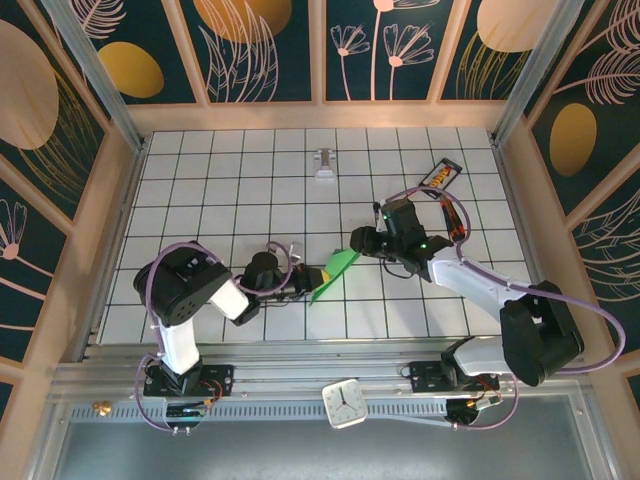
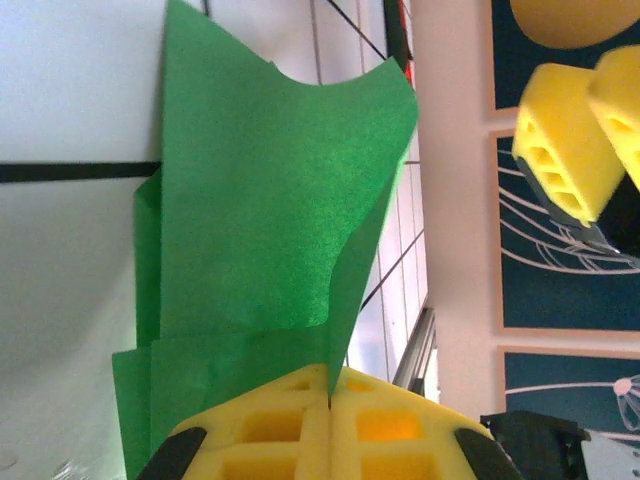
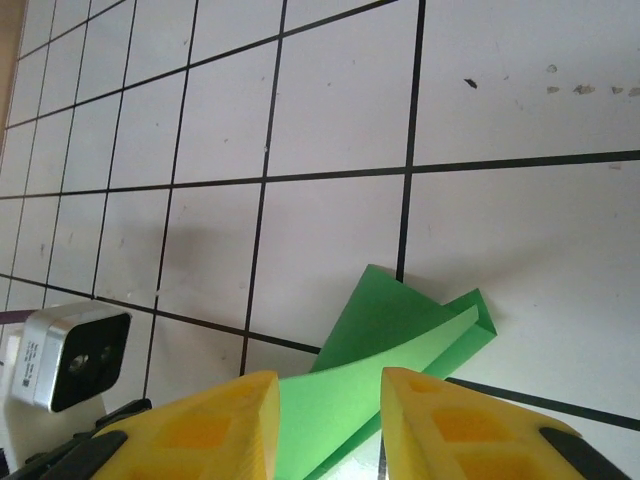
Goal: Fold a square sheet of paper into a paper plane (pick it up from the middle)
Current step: Fold the wing for the fifth time at the center of the table.
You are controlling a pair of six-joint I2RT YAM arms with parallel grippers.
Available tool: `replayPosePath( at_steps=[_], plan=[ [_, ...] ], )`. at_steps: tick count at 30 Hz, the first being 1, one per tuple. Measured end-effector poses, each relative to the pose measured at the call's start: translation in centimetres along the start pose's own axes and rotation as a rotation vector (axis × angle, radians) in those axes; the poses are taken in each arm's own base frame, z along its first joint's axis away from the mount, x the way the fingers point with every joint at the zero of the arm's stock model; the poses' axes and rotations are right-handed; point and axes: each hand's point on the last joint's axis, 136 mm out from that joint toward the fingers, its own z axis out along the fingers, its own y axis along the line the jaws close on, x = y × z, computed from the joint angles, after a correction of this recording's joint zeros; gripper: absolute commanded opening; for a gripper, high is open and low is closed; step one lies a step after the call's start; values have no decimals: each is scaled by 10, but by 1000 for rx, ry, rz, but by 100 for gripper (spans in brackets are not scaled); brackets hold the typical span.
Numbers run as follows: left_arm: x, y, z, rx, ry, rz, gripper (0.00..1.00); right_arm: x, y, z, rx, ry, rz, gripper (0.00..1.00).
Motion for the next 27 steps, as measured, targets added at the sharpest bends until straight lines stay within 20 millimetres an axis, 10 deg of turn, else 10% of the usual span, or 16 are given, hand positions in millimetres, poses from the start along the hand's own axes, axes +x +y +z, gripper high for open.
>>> replayPosePath(
  at_steps=[27],
  plan=[
    [10, 26, -22, 17, -72, -261, 0, 51, 31, 47, -65, 171, -51, 19]
  ],
)
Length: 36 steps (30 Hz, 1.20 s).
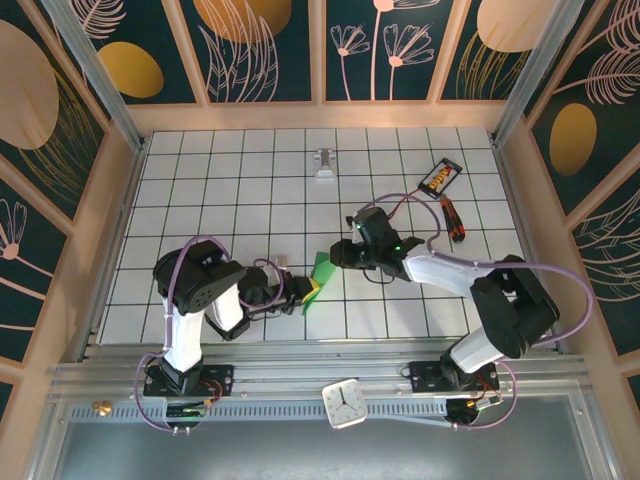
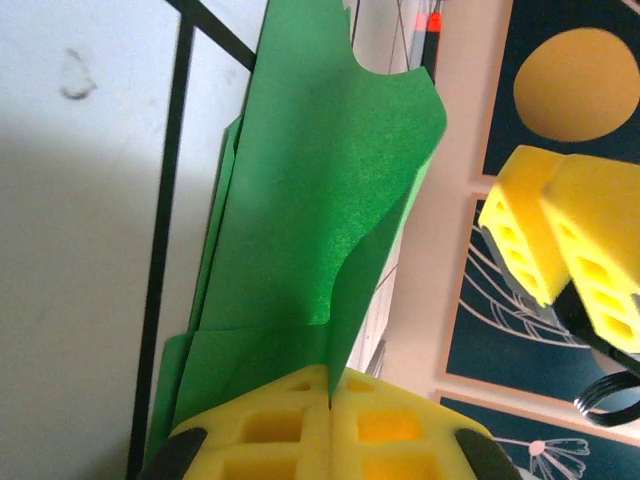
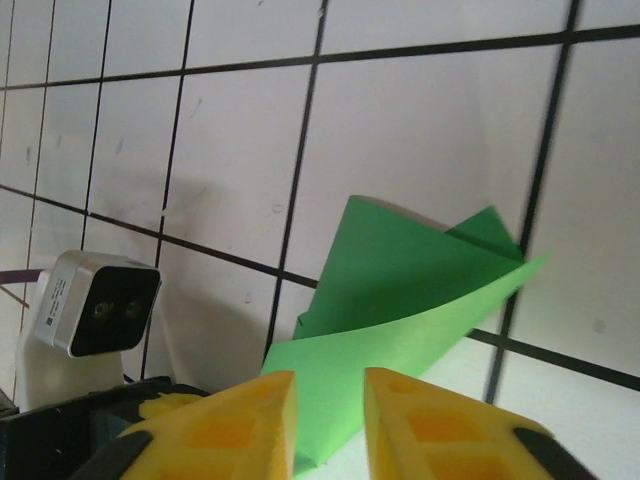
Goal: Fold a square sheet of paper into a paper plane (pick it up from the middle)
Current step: Fold the wing for the fifth time at the center of the table.
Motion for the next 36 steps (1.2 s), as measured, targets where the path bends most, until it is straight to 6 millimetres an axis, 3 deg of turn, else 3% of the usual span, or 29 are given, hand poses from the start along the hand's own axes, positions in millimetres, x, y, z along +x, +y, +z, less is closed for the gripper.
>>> replayPosePath(
  at_steps=[11, 23, 36],
  plan=[
    [-1, 2, -7, 10, -28, -39, 0, 21, 5, 32, -28, 66, -7, 10],
    [-2, 2, -8, 15, -34, -56, 0, 13, 8, 50, -45, 58, -13, 8],
    [-3, 2, -8, 13, -39, -60, 0, 17, 1, 72, -44, 84, -11, 5]
  ],
)
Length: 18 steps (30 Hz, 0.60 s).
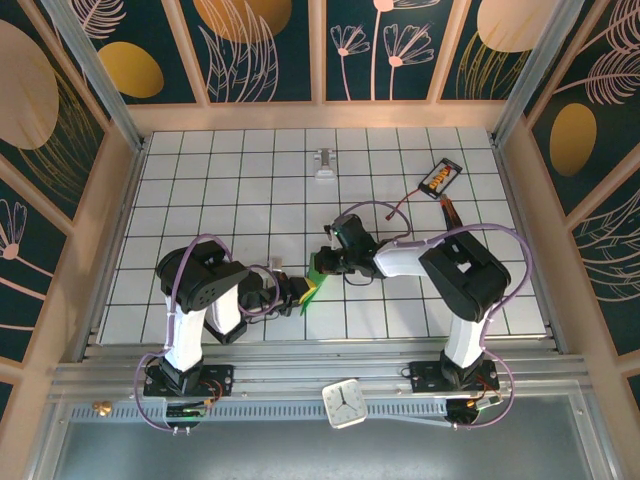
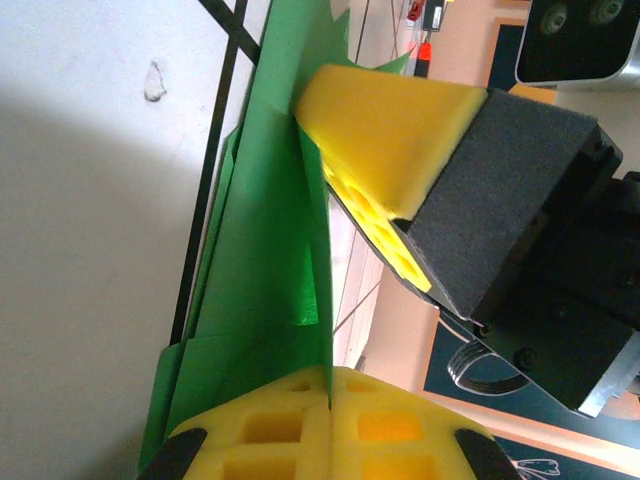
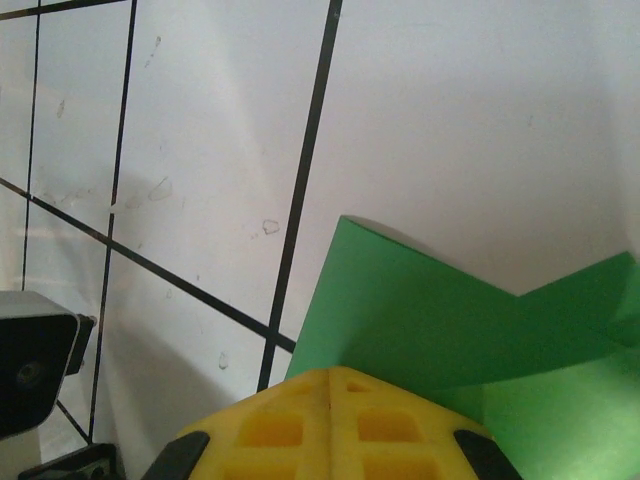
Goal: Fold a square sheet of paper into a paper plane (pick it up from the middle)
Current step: Fold the wing for the fifth time at the center of the table.
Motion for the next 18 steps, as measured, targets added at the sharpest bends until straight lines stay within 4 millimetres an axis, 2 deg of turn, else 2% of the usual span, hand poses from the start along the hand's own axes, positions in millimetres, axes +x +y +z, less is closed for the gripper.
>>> replayPosePath(
  at_steps=[12, 18],
  plan=[
    [0, -1, -2, -53, -3, 21, 30, 0, -1, 5, -5, 3, -22, 2],
    [-1, -2, -3, -139, -1, 107, 36, 0, -1, 5, -6, 3, -23, 2]
  ],
)
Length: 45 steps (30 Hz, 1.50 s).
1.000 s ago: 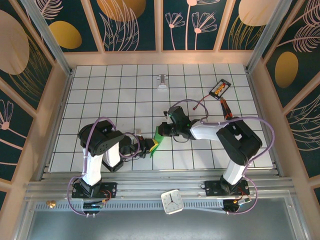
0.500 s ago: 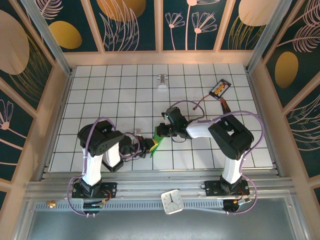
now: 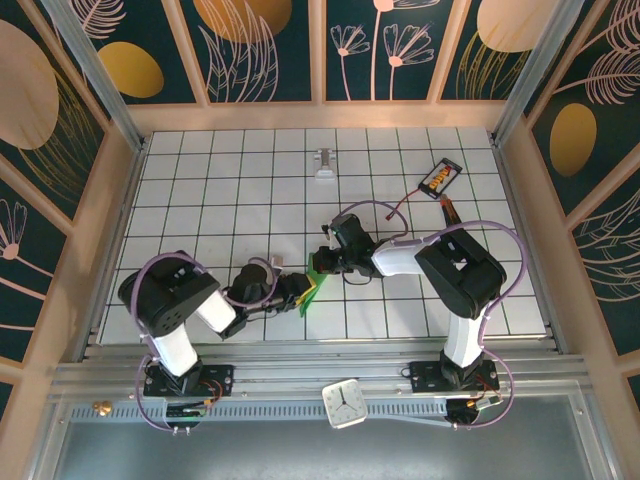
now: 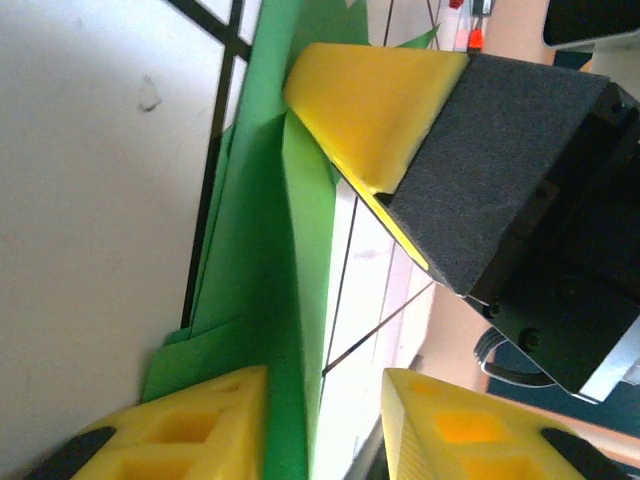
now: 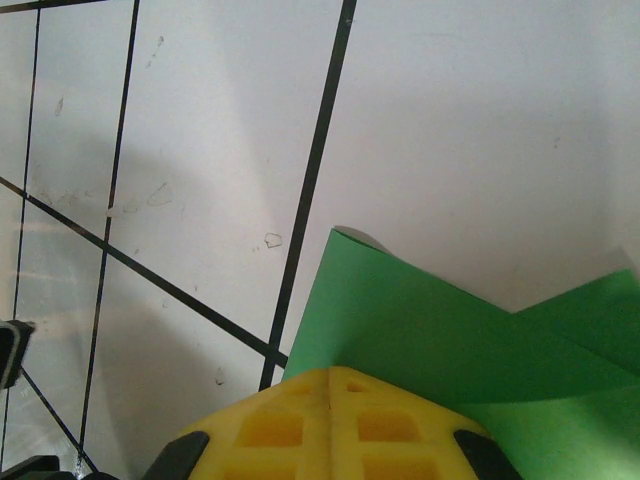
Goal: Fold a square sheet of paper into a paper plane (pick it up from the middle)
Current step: Fold the wing for the fifth time at the center of the table.
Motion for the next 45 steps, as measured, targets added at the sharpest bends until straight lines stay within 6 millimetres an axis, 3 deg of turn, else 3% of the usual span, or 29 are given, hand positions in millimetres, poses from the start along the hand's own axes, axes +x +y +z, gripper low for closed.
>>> replayPosePath(
  at_steps=[15, 24, 32, 37, 45],
  plan=[
    [6, 11, 0, -194, 87, 188, 23, 0, 0, 0, -4, 2, -4, 1],
    [9, 10, -8, -280, 109, 291, 37, 0, 0, -1, -7, 4, -2, 0],
    [-2, -12, -14, -304, 50, 430, 41, -1, -1, 0, -9, 5, 0, 0],
    [14, -5, -17, -355, 81, 488, 35, -1, -1, 0, -14, 6, 1, 0],
    [15, -1, -16, -388, 91, 504, 19, -1, 0, 0, -22, 7, 2, 0]
  ],
)
